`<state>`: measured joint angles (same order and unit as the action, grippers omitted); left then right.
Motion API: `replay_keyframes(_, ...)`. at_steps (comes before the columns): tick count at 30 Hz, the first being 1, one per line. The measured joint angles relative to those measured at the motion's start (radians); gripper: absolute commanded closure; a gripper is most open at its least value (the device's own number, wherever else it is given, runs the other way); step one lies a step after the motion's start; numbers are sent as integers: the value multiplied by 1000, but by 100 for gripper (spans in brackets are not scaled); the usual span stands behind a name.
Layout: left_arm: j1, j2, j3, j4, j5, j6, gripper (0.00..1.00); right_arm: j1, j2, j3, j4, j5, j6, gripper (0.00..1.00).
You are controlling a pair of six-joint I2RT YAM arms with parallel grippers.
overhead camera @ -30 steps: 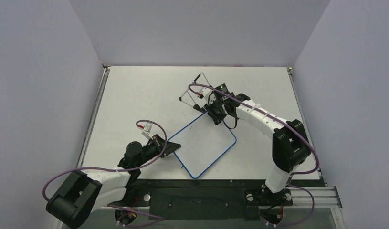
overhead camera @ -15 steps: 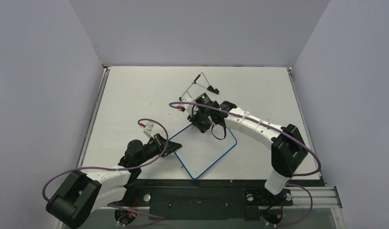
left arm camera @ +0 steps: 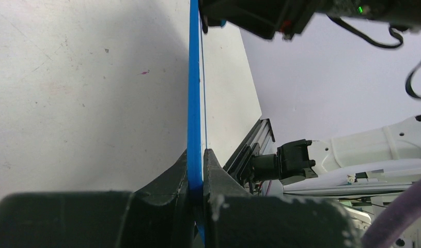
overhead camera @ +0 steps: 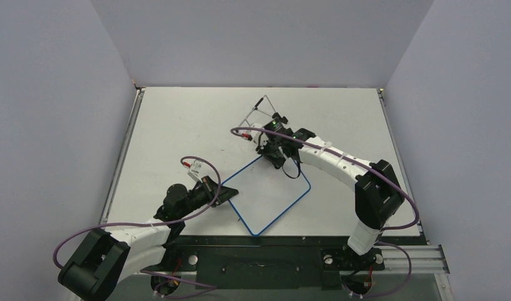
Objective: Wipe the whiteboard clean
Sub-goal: Erase the whiteboard at the center of the board.
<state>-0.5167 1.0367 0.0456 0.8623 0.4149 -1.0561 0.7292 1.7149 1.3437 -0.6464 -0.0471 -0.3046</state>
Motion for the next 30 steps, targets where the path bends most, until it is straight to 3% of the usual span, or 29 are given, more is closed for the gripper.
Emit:
replay_keyframes(6, 0, -1, 0, -6, -2, 6, 100, 138, -36, -16, -13, 1, -24, 100)
replay_keyframes(13, -1, -18, 0, -10, -3, 17, 100, -24, -19, -17, -19, 36, -25, 100)
replay_keyframes(18, -2, -32, 0, -27, -14, 7, 100, -87, -48, -131, 33, -6, -32, 100)
replay_keyframes(23, -2, -20, 0, -24, -21, 3, 100, 18, -159, -256, 89, -119, -40, 100)
replay_keyframes(30, -6, -11, 0, 17, -41, 16, 100, 188, -162, -209, 153, -339, 7, 100)
